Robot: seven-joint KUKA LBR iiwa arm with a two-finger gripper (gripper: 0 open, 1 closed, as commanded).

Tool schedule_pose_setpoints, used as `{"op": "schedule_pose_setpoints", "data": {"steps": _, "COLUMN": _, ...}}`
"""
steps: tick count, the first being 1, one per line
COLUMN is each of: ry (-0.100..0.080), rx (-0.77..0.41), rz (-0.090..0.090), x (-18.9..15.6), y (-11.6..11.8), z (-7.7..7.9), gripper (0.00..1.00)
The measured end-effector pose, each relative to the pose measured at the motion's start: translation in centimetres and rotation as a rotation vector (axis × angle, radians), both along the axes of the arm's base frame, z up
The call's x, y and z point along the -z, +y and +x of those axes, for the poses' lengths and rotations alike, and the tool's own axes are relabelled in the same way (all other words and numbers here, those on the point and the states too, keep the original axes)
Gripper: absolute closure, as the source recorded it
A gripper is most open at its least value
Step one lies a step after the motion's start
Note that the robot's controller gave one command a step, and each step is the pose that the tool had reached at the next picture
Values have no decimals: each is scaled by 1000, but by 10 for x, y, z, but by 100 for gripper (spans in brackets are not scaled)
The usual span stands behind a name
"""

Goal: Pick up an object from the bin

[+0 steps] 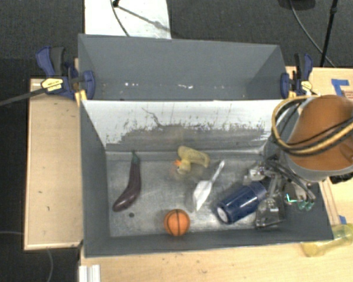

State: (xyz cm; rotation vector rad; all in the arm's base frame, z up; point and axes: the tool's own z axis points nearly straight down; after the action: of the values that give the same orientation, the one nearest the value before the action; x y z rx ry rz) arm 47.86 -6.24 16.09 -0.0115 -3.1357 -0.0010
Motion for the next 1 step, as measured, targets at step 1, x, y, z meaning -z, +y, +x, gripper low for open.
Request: {"op": "schedule_pose_setpoints", "data": {"steps": 1, "ry": -8, "rx": -5, "rz": -1, "x": -4, "y": 0, "z": 2, "gripper": 100}}
